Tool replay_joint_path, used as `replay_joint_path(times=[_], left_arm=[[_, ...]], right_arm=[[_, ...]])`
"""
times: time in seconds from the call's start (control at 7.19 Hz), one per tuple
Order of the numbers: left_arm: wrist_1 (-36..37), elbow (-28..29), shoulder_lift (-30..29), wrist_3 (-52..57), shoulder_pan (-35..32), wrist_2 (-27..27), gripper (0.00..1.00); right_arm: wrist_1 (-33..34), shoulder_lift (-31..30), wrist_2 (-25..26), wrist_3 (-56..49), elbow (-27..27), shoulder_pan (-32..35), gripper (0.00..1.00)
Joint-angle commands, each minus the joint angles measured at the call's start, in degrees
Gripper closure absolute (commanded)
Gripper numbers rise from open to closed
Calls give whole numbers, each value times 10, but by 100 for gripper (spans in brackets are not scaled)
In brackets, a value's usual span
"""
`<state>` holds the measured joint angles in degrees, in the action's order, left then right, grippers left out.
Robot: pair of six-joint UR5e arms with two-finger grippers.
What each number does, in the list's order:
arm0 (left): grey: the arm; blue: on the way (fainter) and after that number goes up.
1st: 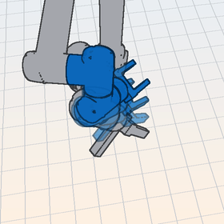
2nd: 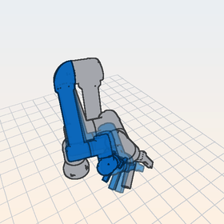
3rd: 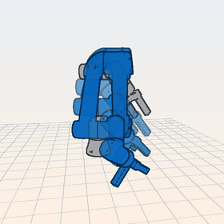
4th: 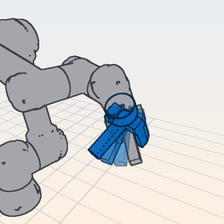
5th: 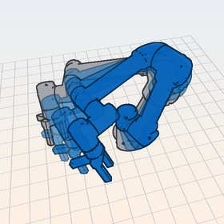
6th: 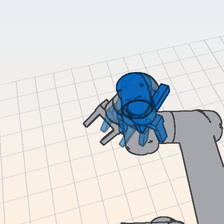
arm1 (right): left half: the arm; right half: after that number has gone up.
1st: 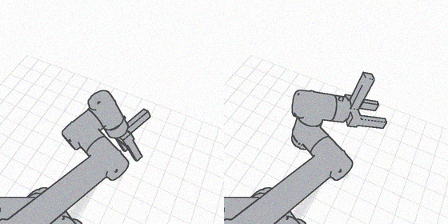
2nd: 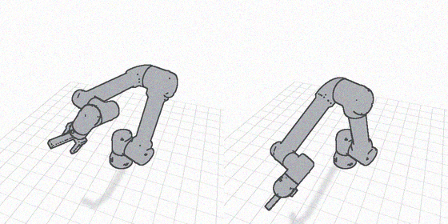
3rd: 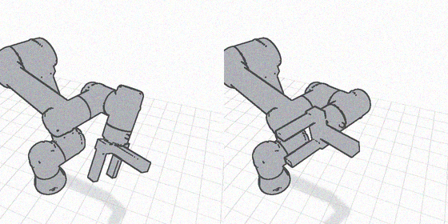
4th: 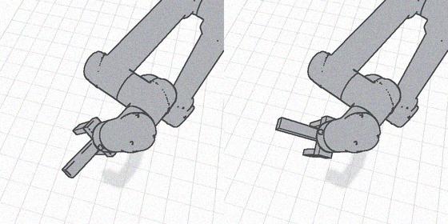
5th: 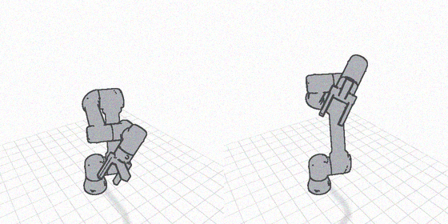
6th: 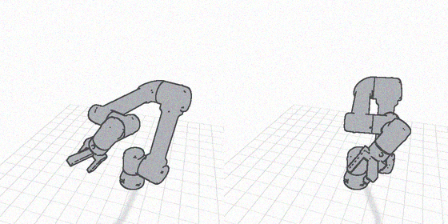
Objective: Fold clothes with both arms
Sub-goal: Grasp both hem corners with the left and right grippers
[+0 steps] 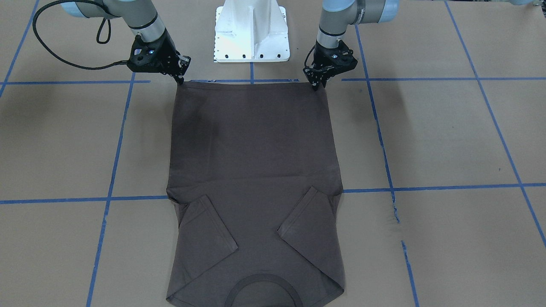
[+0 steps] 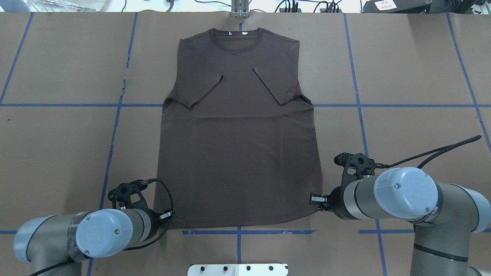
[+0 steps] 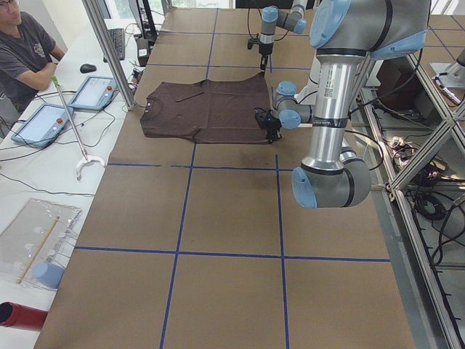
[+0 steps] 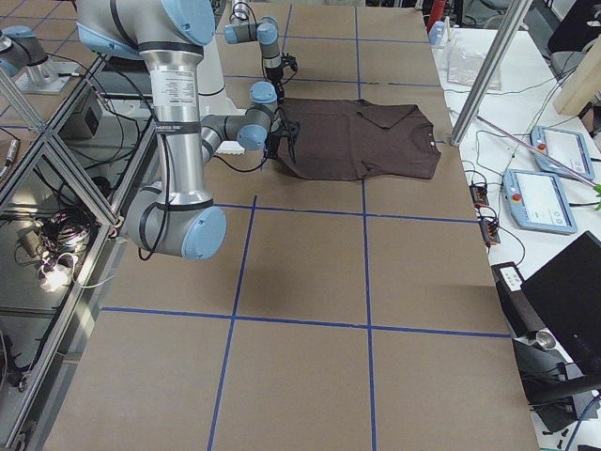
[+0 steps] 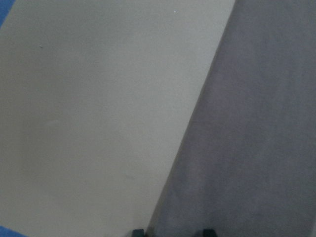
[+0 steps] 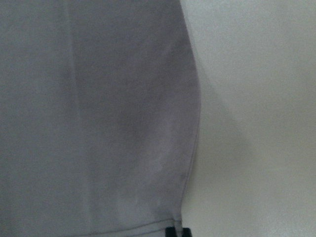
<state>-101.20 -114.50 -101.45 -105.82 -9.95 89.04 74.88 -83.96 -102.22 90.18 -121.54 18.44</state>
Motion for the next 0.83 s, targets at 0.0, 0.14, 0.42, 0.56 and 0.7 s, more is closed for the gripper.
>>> replay_joint_path(times=[0.0,0.14,0.42,0.56,0.7], left_arm=[[22,-13,-4,0,-1,2,100],[42,-37,-4,3,-1,3,100],[49,-66,-4,4,-2,38,100],[49,-77,-1,10,-2,39,100],[50,-97,5,26,-4,39,100]], right_arm=[[0,-2,0,0,0,1,100],[0,-6,0,0,-8,1,100],[2,-10,-6,0,-20,4,100],[3,-27,-33,0,-40,5,100],[3,-54,-38,0,-64,3,100]])
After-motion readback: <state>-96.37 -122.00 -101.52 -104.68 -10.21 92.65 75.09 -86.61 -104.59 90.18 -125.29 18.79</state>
